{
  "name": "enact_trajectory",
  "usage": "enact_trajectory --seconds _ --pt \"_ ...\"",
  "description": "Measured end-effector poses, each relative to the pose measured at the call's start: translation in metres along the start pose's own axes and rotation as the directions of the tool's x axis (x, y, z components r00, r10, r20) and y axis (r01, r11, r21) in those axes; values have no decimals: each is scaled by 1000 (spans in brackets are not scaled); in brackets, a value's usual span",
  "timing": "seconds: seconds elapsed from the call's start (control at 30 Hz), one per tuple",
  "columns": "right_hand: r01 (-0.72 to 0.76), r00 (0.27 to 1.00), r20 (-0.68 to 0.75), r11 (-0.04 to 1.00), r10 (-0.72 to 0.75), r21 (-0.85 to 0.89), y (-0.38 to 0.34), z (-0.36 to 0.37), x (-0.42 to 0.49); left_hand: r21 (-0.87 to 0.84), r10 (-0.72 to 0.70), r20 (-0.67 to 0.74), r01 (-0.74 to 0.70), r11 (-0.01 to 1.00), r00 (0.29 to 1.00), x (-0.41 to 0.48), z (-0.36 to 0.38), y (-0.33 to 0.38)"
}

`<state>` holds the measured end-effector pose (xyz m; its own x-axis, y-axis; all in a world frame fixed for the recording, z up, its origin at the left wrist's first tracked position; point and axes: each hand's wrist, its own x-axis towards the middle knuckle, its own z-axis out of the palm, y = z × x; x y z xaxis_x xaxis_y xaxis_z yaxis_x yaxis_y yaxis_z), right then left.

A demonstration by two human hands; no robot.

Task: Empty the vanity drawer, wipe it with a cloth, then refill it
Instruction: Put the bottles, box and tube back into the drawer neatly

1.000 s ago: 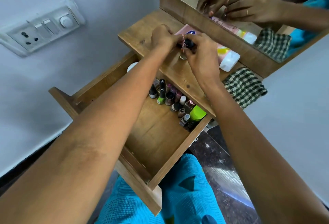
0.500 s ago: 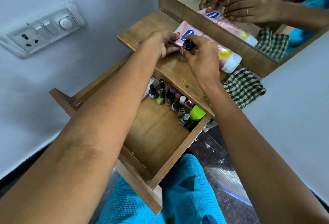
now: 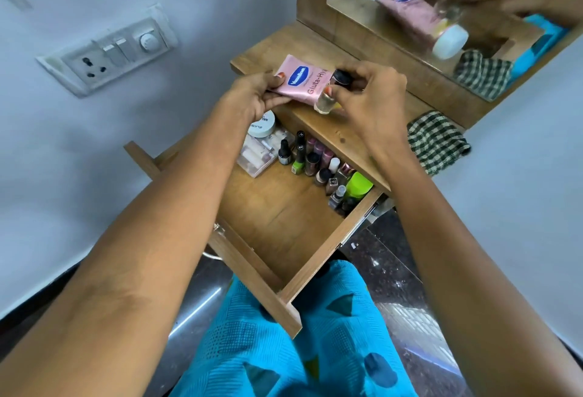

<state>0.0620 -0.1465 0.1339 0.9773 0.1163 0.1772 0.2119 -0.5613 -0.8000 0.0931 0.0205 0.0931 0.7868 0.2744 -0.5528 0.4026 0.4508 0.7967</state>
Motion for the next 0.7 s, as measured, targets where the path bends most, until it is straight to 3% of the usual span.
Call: enact_trajectory --seconds 0.3,0.7 --pt "9 996 86 997 -16 78 -18 13 -46 117 -30 -73 38 992 997 -43 -59 -10" --pt "-21 975 221 999 16 24 -3 41 -91 274 -96 -140 131 953 986 -66 -107 -56"
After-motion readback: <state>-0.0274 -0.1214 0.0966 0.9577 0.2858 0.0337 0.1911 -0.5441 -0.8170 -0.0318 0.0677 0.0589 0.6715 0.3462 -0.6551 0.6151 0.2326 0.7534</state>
